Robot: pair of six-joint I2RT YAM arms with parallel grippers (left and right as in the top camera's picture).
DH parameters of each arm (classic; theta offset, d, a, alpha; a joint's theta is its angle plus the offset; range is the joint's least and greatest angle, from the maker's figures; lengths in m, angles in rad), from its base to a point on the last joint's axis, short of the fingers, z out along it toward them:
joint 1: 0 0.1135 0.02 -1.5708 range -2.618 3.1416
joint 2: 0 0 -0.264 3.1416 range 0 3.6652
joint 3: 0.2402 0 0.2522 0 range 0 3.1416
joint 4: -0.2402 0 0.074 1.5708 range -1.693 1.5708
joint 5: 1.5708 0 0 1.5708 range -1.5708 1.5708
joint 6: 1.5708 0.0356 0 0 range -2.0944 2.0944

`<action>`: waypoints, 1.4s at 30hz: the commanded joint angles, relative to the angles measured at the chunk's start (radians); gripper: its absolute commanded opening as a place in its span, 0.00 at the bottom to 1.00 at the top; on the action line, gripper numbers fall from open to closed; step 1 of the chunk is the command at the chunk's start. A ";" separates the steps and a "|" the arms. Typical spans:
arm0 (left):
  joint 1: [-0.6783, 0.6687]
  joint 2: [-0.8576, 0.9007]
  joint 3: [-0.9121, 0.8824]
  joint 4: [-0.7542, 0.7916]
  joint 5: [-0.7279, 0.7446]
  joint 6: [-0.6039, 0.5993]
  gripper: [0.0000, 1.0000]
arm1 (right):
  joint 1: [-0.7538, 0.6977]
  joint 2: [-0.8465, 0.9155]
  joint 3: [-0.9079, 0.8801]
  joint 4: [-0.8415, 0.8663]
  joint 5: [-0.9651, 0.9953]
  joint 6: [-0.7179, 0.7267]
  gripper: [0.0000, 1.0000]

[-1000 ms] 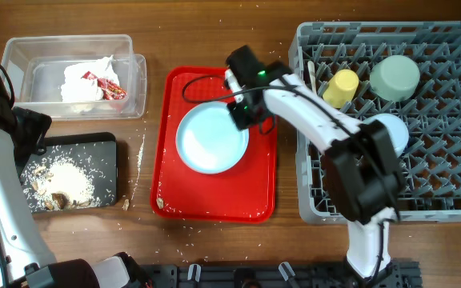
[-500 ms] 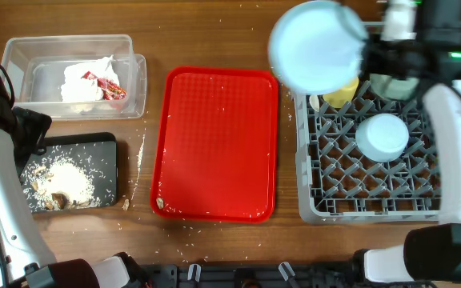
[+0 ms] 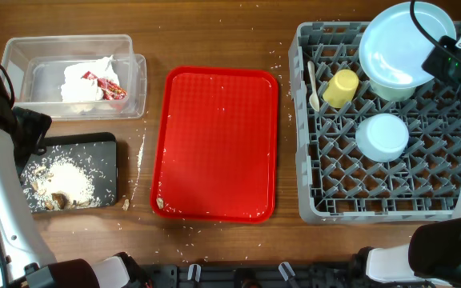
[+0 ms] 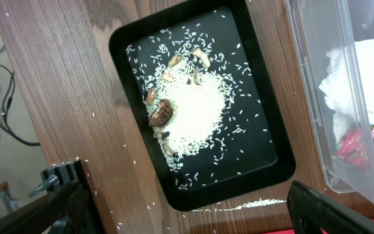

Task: Sort waste into correct bins and load items into the dishwasher rack
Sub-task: 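Lift the plate and carry it over the rack, then lower the plate upright into the rack's left slots and release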

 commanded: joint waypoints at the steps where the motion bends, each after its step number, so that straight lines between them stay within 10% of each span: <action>1: 0.005 0.000 0.002 0.002 0.005 0.000 1.00 | 0.001 -0.020 0.023 -0.009 0.031 0.029 0.04; 12: 0.003 0.000 0.002 0.002 0.005 0.000 1.00 | 0.043 -0.138 0.023 -0.292 -0.165 0.038 0.04; 23: 0.003 0.000 0.002 0.004 0.005 0.000 1.00 | 0.428 -0.238 -0.029 -0.594 0.415 0.407 0.04; 42: 0.004 0.000 0.002 0.006 0.005 0.000 1.00 | 0.732 -0.206 -0.342 -0.506 0.543 0.549 0.04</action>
